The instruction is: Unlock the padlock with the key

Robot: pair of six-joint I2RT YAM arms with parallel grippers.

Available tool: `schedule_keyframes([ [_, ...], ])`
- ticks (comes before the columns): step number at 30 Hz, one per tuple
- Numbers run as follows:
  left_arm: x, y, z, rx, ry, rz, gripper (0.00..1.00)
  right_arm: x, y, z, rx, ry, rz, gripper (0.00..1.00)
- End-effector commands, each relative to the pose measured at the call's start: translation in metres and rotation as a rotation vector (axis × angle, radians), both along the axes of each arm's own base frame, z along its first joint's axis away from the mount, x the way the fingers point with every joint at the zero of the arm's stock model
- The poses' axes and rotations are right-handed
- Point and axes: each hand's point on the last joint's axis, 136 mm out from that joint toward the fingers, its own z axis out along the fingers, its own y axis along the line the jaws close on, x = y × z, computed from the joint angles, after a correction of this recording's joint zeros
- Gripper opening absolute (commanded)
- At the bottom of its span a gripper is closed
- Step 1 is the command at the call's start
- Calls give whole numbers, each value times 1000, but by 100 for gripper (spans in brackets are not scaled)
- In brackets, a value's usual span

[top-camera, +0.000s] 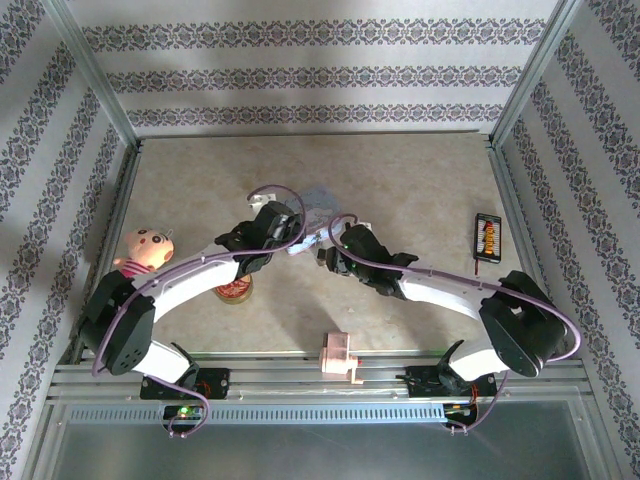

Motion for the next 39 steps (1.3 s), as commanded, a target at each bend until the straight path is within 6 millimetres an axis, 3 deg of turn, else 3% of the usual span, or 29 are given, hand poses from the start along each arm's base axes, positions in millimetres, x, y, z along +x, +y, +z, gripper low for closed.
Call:
schedule_keyframes([
  [1, 5, 4, -7, 74, 21, 1, 99, 7, 7, -5, 3, 45, -16, 50],
  [12, 18, 15, -35, 199, 99, 73, 99, 22, 25, -44, -193, 85, -29, 58],
  [22, 17, 24, -67, 135, 198, 121, 99, 31, 32, -60, -248, 97, -56, 58],
  [30, 13, 29, -79, 122, 235, 129, 99, 38, 34, -64, -268, 94, -66, 59],
  [39, 9, 32, -76, 125, 231, 117, 99, 44, 37, -72, -269, 113, -75, 60],
])
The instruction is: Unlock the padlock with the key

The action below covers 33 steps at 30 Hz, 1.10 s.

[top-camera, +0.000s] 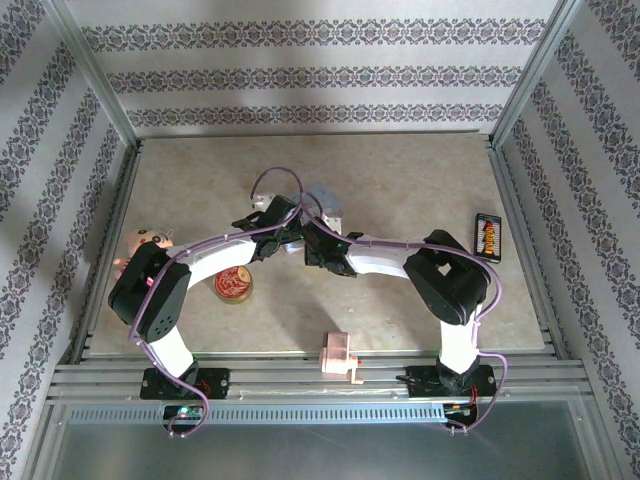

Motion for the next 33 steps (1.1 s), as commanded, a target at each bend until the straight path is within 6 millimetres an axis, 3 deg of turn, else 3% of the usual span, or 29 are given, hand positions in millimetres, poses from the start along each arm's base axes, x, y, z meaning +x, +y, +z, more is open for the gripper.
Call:
schedule_keyframes([
  [1, -15, 14, -20, 60, 77, -9, 99, 0, -5, -10, -36, 18, -23, 60],
  [11, -16, 17, -16, 67, 69, -12, 99, -1, -22, -18, -18, 44, -50, 37],
  [18, -18, 19, -15, 77, 72, -14, 99, -1, -19, -12, 13, 31, -23, 24],
  [26, -18, 20, -9, 86, 62, -27, 99, -2, -20, -8, 31, 28, 7, 0],
  [33, -20, 20, -7, 81, 60, -31, 99, -3, -16, -1, 83, 17, 19, 0],
])
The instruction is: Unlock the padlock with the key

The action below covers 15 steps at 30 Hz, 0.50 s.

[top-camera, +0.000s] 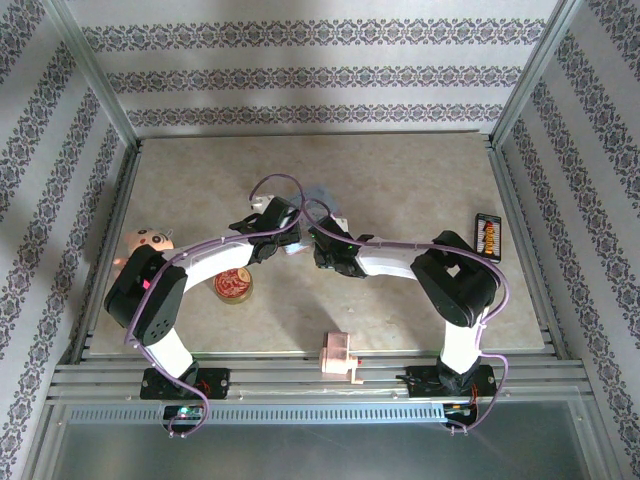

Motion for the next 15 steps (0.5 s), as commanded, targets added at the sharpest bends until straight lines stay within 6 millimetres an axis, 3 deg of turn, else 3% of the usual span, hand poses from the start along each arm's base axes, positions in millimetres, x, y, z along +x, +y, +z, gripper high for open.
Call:
schedule_keyframes([
  [1, -15, 15, -9, 60, 65, -13, 99, -3, -3, 1, 17, 11, 11, 0],
  [15, -17, 12, -11, 33, 71, -18, 99, -4, 3, 3, 137, 30, -12, 0],
])
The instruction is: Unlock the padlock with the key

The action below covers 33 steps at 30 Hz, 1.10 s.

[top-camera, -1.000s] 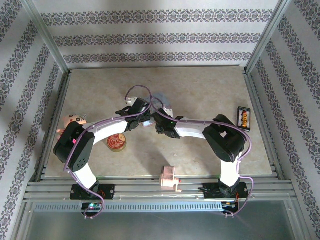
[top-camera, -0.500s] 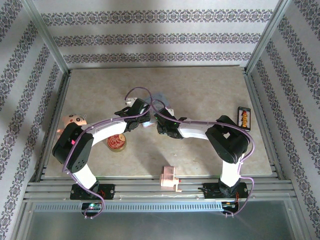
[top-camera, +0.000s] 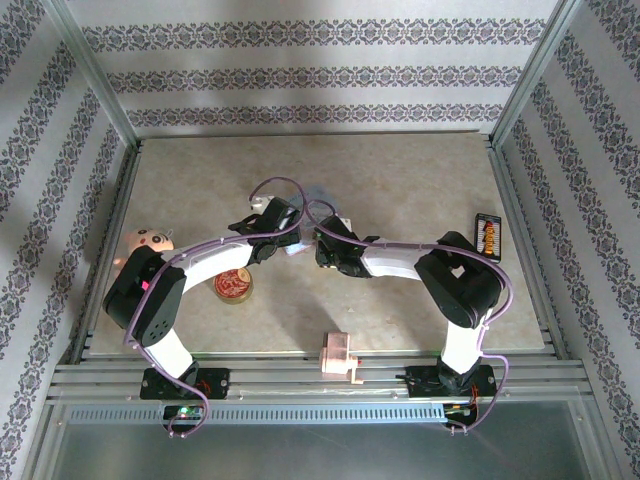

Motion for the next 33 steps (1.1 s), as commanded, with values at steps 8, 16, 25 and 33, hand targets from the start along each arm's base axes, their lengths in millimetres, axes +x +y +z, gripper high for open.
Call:
schedule_keyframes([
  [8, -15, 9, -14, 15, 68, -13, 99, -2, 11, 0, 119, 36, -12, 0],
  [16, -18, 6, -20, -10, 79, -9, 99, 0, 16, 3, 198, 42, -30, 0],
  [25, -20, 6, -26, -14, 92, -6, 99, 3, 21, 1, 305, 61, -48, 0],
  [33, -21, 6, -28, -21, 99, -7, 99, 4, 24, 2, 334, 65, -57, 0],
])
